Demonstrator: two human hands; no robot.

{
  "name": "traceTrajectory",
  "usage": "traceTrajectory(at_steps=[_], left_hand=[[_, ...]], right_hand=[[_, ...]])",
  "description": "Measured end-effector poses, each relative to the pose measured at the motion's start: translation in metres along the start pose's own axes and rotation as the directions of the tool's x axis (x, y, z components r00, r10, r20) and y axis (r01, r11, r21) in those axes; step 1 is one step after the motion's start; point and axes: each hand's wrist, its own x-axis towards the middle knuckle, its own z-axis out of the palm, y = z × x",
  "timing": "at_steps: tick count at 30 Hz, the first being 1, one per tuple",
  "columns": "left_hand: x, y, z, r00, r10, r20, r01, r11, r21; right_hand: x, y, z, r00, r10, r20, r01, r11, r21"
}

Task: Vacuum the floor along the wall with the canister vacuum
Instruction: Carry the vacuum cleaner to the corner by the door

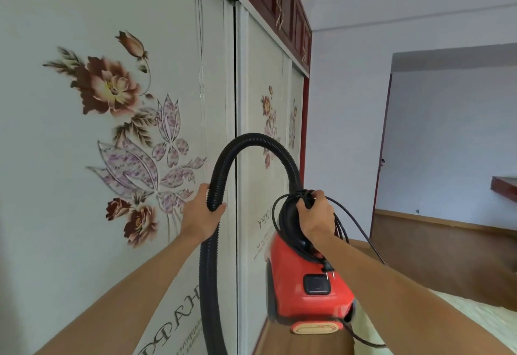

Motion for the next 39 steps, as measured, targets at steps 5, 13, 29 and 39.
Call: traceTrajectory(at_steps=[5, 13, 29, 39], left_hand=[[0.048, -0.010, 0.040, 0.998, 0.021, 0.051, -0.019, 0.999, -0.037], [0.131, -0.015, 0.116, 0.986, 0.111, 0.122, -0.108, 0.994, -0.030], [0.251, -0.009, 0.265, 0.935, 0.259, 0.244, -0.243, 0.966, -0.092], [0.335, -0.006, 0.398, 0.928, 0.241, 0.283, -0.213, 0.969, -0.124]], right_hand=[[0.041, 0.017, 0.013, 0.998, 0.037, -0.042, -0.039, 0.998, -0.043], [0.104, 0.048, 0.029, 0.977, 0.128, -0.171, -0.144, 0.986, -0.089], [0.214, 0.115, 0.021, 0.904, 0.216, -0.370, -0.287, 0.947, -0.148], [0.349, 0.205, 0.017, 0.908, 0.213, -0.360, -0.289, 0.942, -0.170]])
